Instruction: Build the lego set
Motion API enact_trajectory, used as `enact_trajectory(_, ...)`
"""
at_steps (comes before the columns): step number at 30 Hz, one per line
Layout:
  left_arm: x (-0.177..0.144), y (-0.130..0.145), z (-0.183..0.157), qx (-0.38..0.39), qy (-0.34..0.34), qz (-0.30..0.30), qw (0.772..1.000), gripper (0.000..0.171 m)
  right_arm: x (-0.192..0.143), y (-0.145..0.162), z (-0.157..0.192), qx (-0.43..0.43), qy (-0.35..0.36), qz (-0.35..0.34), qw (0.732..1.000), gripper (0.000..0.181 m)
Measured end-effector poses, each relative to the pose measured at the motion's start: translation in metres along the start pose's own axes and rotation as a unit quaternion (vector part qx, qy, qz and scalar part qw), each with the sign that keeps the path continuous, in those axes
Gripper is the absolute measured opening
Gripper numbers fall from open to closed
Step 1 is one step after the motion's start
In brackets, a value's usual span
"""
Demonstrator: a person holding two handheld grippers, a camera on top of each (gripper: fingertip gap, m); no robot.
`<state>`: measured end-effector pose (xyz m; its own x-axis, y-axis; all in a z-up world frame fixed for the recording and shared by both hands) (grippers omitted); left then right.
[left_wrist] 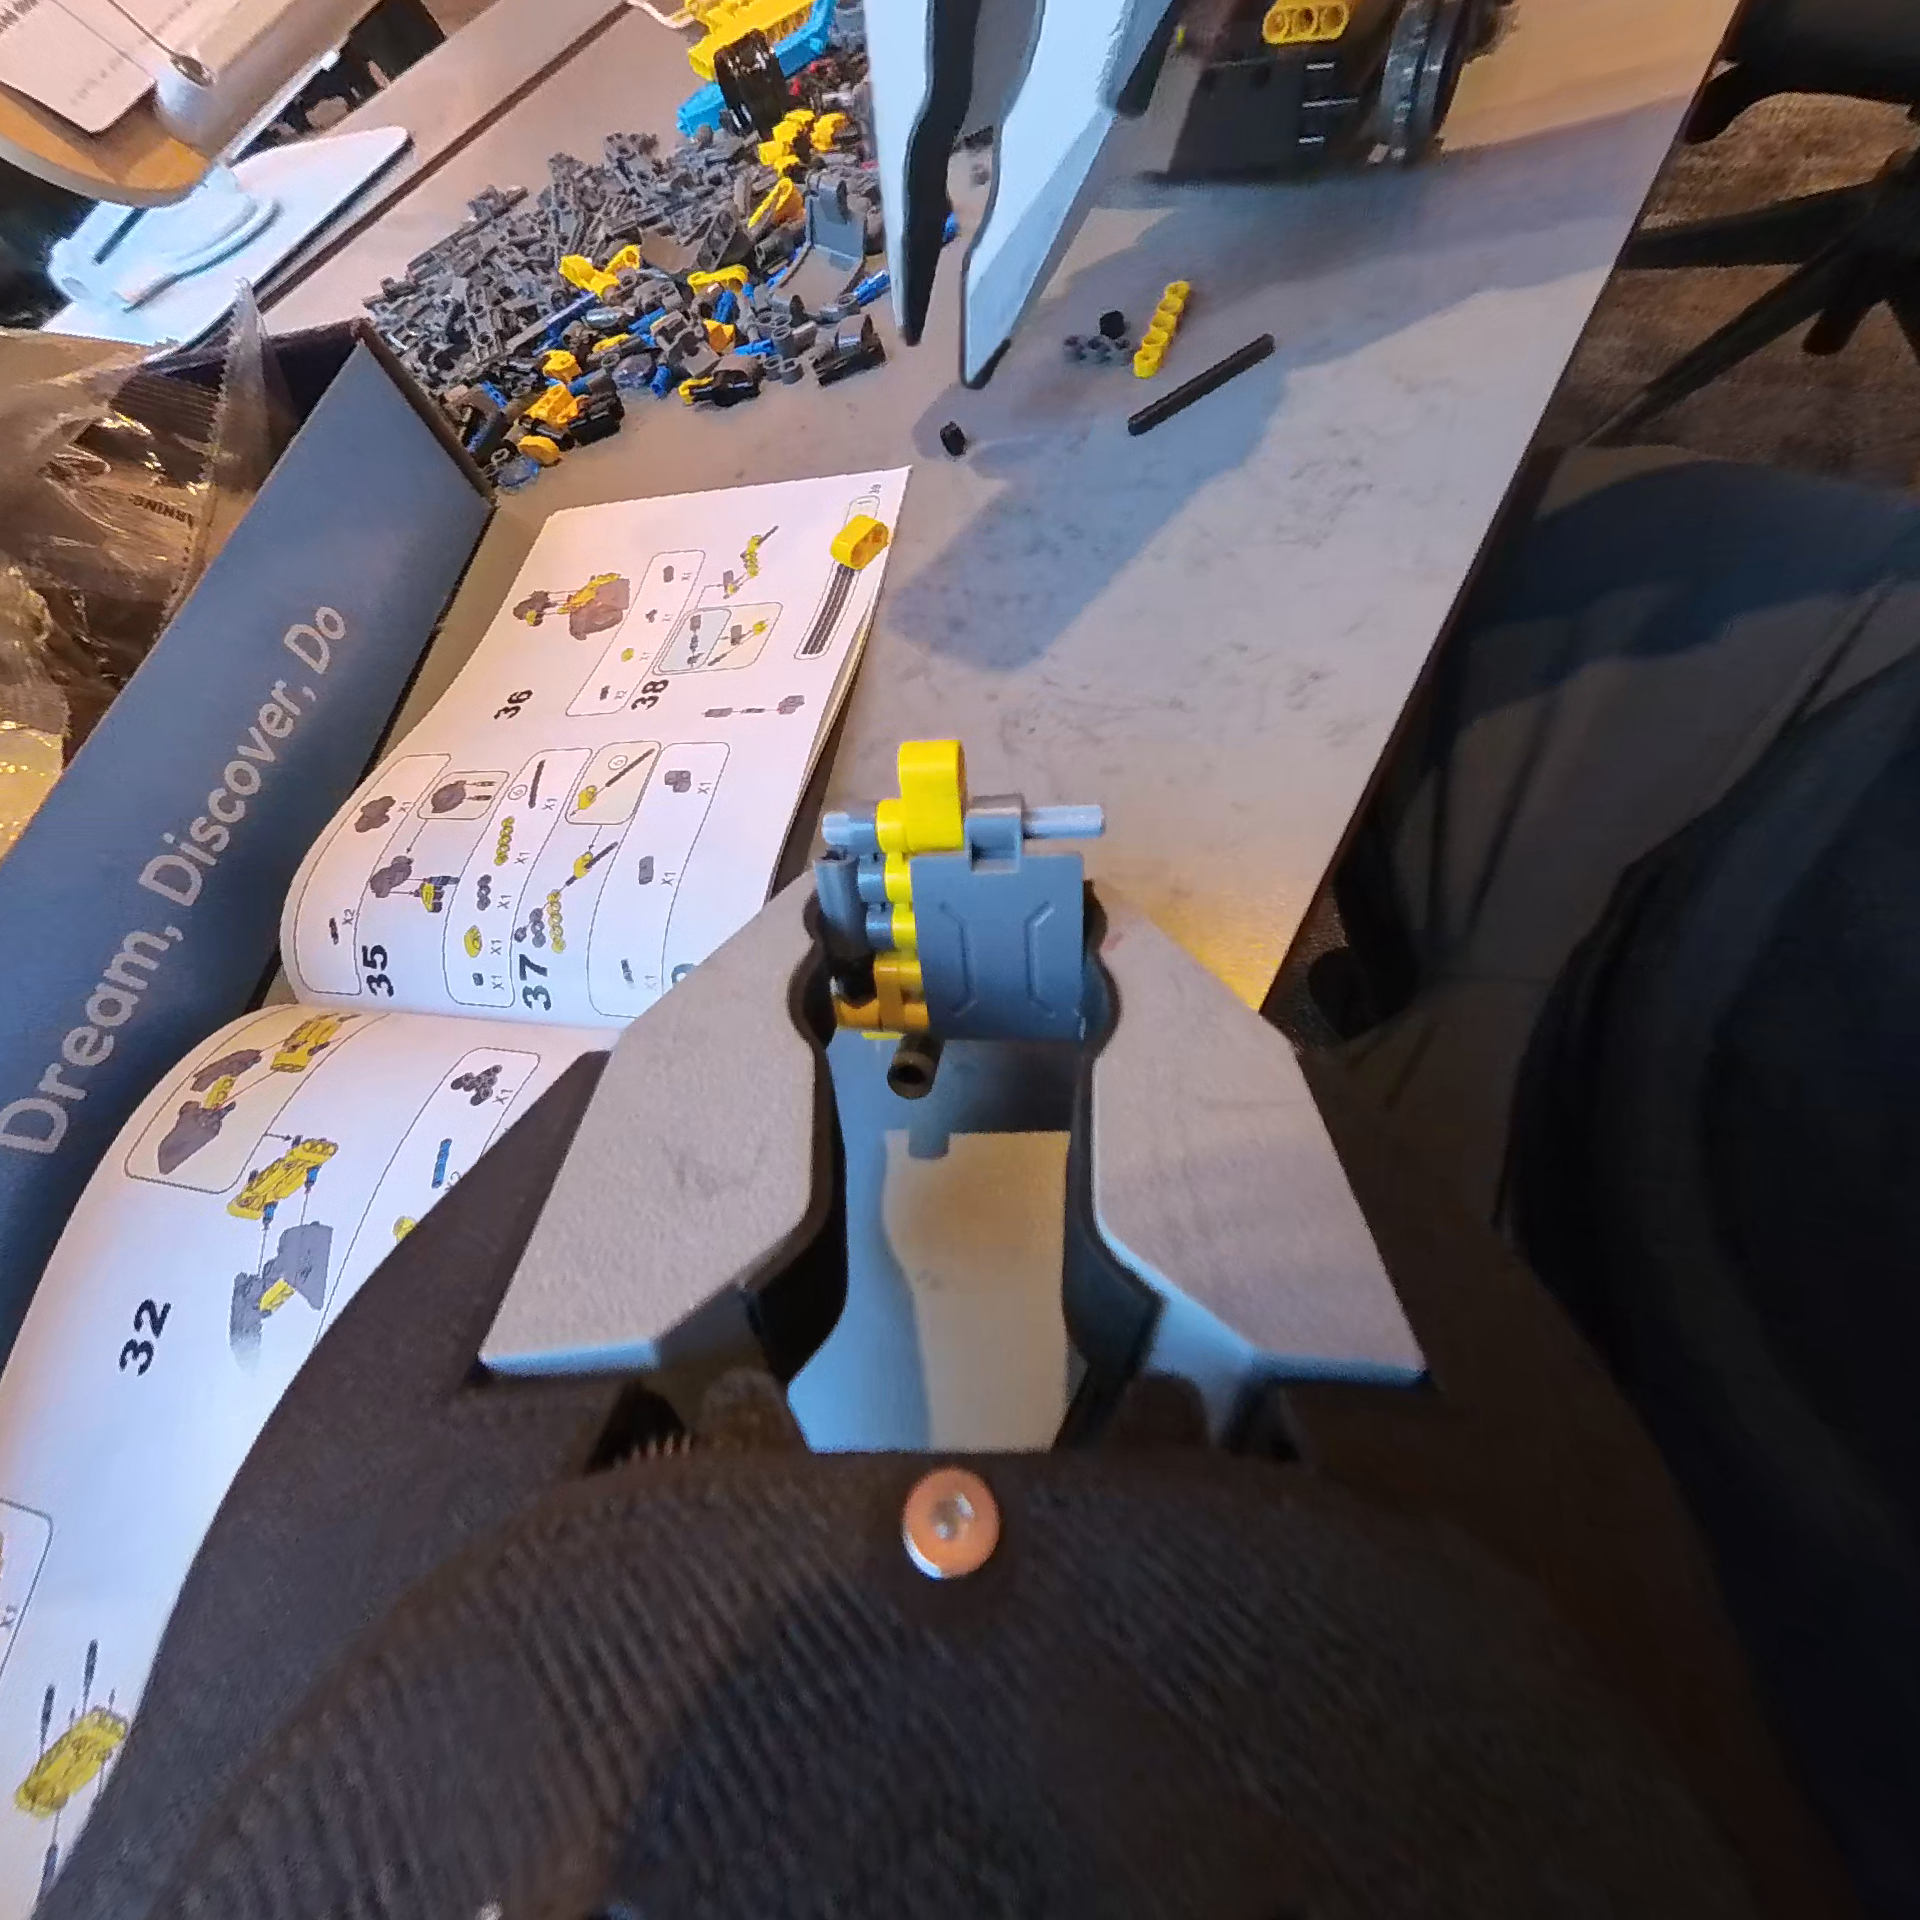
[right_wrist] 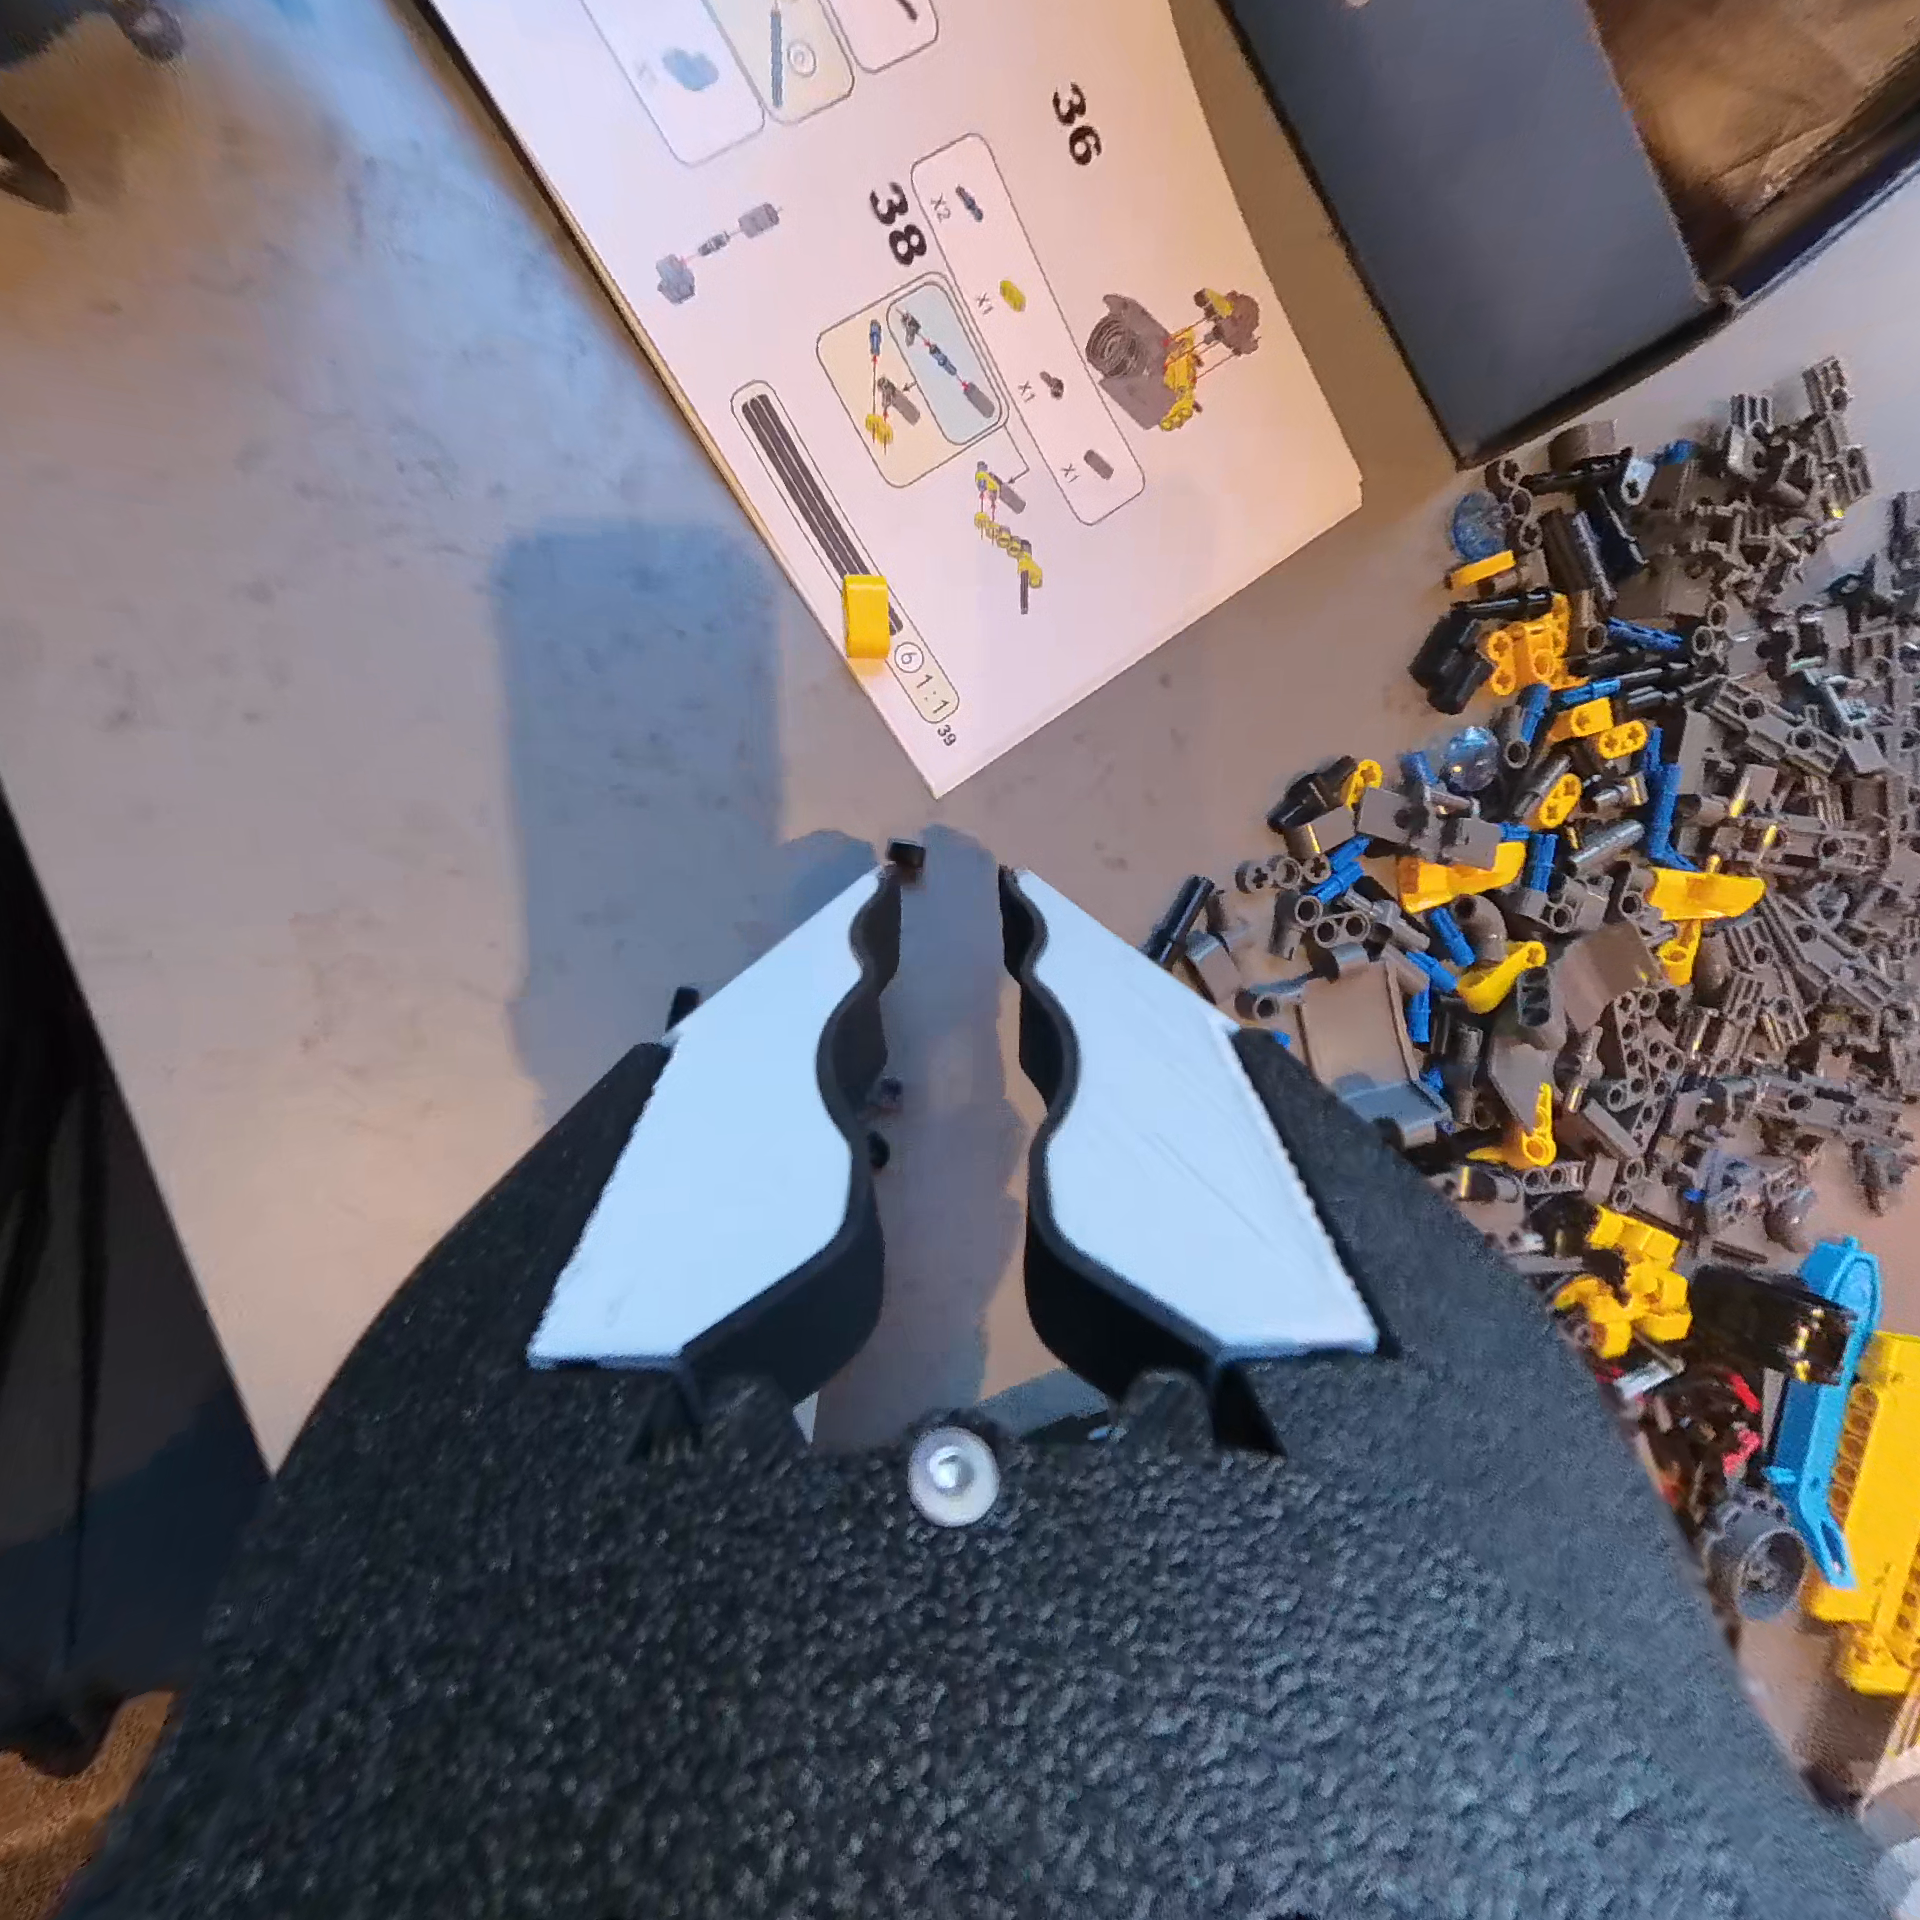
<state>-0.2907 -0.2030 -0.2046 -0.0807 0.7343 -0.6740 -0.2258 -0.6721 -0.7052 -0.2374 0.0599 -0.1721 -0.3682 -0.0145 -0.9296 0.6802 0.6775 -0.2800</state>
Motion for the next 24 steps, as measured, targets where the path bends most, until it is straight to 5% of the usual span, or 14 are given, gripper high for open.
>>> enact_trajectory(14, 0.0, 0.001, 0.0, -0.002, 0.005, -0.002, 1.0, 0.044, 0.014, -0.002, 0.005, 0.001, -0.074, 0.043, 0.996, 0.0)
enact_trajectory(21, -0.001, 0.001, 0.001, -0.004, 0.01, -0.007, 1.0, 0.044, 0.008, 0.0, 0.007, 0.024, -0.048, 0.049, 0.997, 0.012)
enact_trajectory(24, -0.001, 0.001, 0.001, -0.007, 0.011, -0.009, 1.0, 0.044, -0.007, 0.0, 0.008, 0.053, -0.029, -0.001, 0.998, 0.013)
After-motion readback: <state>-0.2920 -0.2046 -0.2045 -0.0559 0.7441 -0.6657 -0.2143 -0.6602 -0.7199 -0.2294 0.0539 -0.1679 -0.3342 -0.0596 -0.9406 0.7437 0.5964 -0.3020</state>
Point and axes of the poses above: each gripper's, where its closed fingertips meet, x out along the fingers, y out of its underside, z = x × y across the jaws, the point moved 10 cm from there along -x, back along the fingers, and after that the axes turned 12 degrees about z, right-handed, at the moved point
